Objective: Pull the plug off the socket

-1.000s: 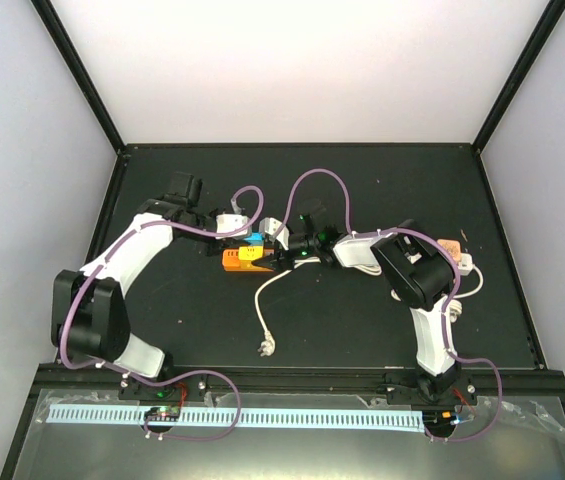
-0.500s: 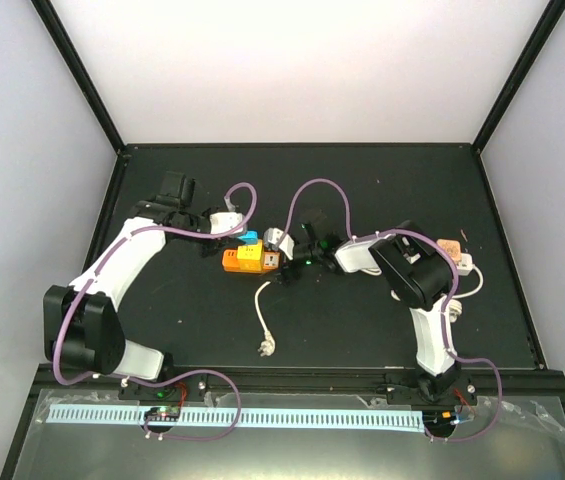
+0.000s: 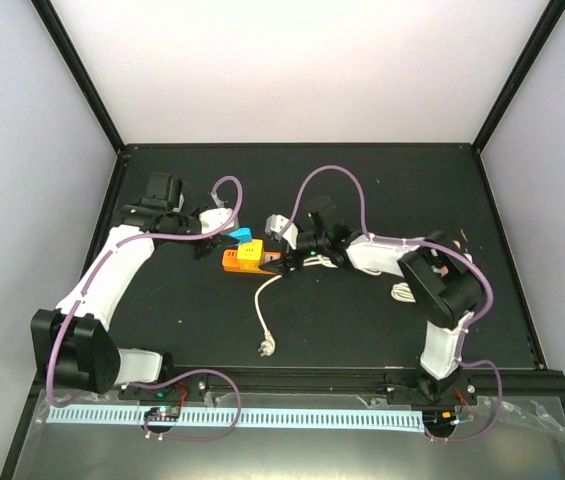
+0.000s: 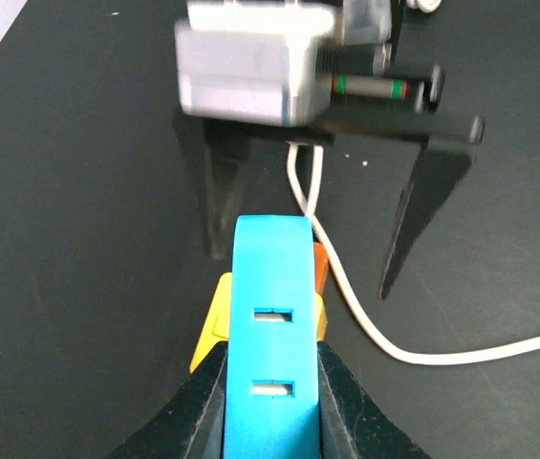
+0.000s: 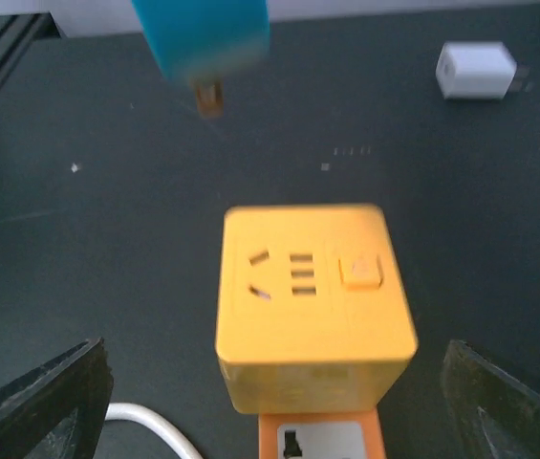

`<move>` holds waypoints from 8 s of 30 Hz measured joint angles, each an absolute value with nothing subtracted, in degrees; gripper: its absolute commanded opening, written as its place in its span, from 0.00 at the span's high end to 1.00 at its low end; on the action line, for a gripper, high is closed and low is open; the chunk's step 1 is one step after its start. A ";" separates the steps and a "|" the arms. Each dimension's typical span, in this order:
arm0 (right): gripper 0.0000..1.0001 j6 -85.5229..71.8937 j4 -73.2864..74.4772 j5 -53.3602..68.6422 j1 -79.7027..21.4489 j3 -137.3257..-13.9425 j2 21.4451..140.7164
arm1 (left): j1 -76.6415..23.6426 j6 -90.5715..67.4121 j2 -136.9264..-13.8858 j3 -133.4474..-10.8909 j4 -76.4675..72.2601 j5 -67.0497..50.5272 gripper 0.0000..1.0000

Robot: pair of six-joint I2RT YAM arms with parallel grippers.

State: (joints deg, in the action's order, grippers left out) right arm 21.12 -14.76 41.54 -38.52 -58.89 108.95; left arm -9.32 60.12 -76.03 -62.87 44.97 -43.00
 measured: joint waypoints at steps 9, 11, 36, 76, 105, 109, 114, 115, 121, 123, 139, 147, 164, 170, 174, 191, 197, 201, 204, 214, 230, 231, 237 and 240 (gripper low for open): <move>0.19 23.86 -4.43 44.75 -37.50 -59.40 94.08 | -9.21 58.37 -70.63 -62.89 49.82 -48.49 0.97; 0.21 23.92 -2.00 46.11 -37.45 -59.40 91.33 | -9.23 58.19 -69.56 -62.89 51.00 -50.72 0.96; 0.57 14.96 16.71 50.92 -42.89 -65.52 78.32 | -21.10 43.38 -66.26 -64.12 51.13 -57.06 0.93; 0.99 -23.75 -3.92 57.52 -31.79 -68.34 77.84 | -20.69 27.81 -58.02 -63.90 31.59 -37.19 0.01; 0.99 -55.83 -36.07 58.24 -32.18 -59.64 78.70 | -20.51 3.27 -60.64 -59.59 10.04 -50.72 0.01; 0.99 -54.78 -36.03 58.22 -32.45 -59.55 78.70 | -20.29 1.96 -60.64 -59.53 9.26 -51.62 0.02; 0.99 -52.60 -35.51 58.26 -33.21 -59.31 78.70 | -19.94 -0.25 -60.64 -59.44 8.05 -51.86 0.03; 0.99 -52.51 -35.51 58.24 -33.23 -59.31 78.70 | -19.84 -0.75 -60.64 -59.44 7.99 -51.94 0.03; 0.99 -50.65 -35.09 58.24 -33.67 -59.31 78.67 | -19.46 -2.63 -60.64 -58.94 6.79 -52.34 0.06; 0.99 -50.04 -35.00 58.15 -33.78 -59.31 78.70 | -19.16 -3.33 -60.62 -58.54 6.33 -52.42 0.09; 0.99 -47.48 -35.22 57.65 -34.87 -59.20 78.70 | -17.96 -11.09 -60.31 -56.12 1.10 -55.11 0.14; 0.99 -46.89 -35.75 57.30 -35.16 -59.20 78.83 | -17.34 -13.13 -59.96 -55.72 0.21 -55.35 0.21; 0.99 -29.71 -16.86 58.22 -36.69 -63.57 78.94 | -14.02 -1.58 -60.73 -59.72 12.12 -60.53 0.31; 0.99 -25.12 -11.92 60.58 -36.99 -64.82 78.94 | -13.93 2.72 -59.59 -60.99 17.82 -62.87 0.53; 0.99 -22.87 -9.93 61.01 -36.99 -65.04 78.94 | -13.87 3.29 -59.64 -61.28 20.18 -64.88 0.61; 0.84 -17.85 -6.59 62.92 -37.10 -66.54 78.94 | -13.19 -4.27 -59.18 -60.14 17.85 -72.07 0.98; 0.24 -17.39 -5.50 63.09 -37.10 -67.20 79.15 | -13.08 -3.22 -59.13 -60.14 18.04 -71.99 0.99; 0.08 -16.23 -4.49 62.87 -36.29 -67.77 79.15 | -11.44 -0.62 -59.22 -60.18 21.15 -70.19 0.98; 0.00 -14.83 -3.09 62.17 -35.18 -67.83 79.13 | -9.37 1.96 -59.66 -60.45 24.21 -67.96 0.99; 0.00 -4.86 5.87 54.06 -31.38 -67.88 79.13 | -1.78 18.72 -62.63 -62.94 37.08 -48.01 0.98; 0.00 5.39 7.05 37.15 -25.80 -60.36 77.38 | 1.78 38.28 -68.84 -53.34 31.62 -7.86 0.98; 0.00 5.63 6.87 36.93 -25.30 -60.05 77.38 | 1.98 38.89 -69.69 -53.34 30.68 -6.37 0.99; 0.00 6.61 6.37 35.57 -24.12 -57.25 77.41 | 2.37 41.67 -76.64 -53.06 23.97 2.76 0.99; 0.00 6.50 4.86 35.42 -24.12 -55.22 77.38 | 2.57 42.87 -79.57 -52.18 21.34 5.63 0.98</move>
State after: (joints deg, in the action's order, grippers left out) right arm 6.50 4.86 35.42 -24.12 -55.22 77.38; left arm 2.57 42.87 -79.57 -52.18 21.34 5.63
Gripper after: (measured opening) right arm 0.999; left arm 0.176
